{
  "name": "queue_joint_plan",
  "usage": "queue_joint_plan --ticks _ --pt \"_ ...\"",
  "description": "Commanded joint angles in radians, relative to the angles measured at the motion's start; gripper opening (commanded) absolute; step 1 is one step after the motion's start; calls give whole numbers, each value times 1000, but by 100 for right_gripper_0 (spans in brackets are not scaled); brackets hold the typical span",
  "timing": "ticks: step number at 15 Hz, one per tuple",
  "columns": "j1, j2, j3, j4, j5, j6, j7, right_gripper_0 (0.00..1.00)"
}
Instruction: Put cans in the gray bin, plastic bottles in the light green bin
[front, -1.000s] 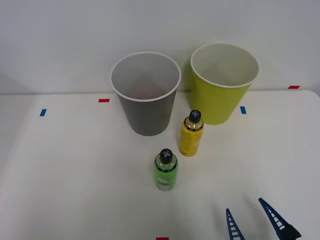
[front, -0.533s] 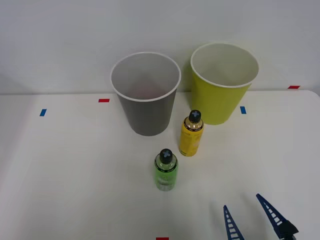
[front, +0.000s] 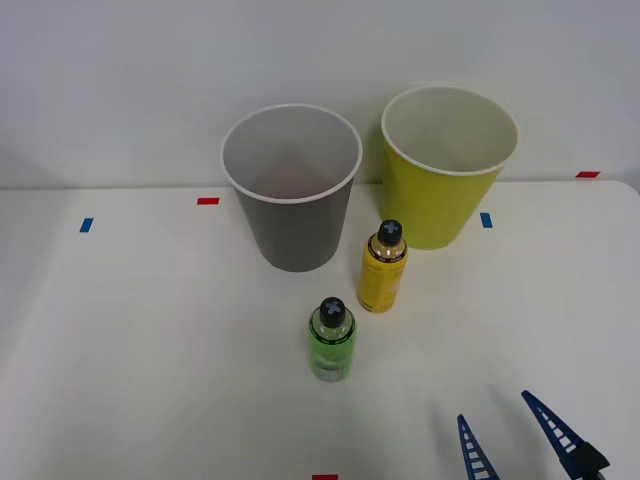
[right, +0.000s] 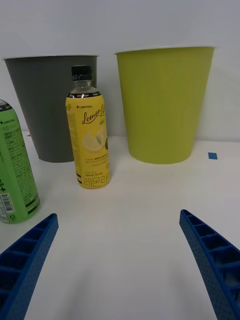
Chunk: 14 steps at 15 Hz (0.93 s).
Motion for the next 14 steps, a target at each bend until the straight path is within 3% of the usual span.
queue_joint_plan --ticks 1,3,14 --pt "-27 9 0 56 -2 -16 1 83" --pt "-64 18 0 108 -7 -39 4 83" --pt "-73 23 -20 111 -8 -39 7 83"
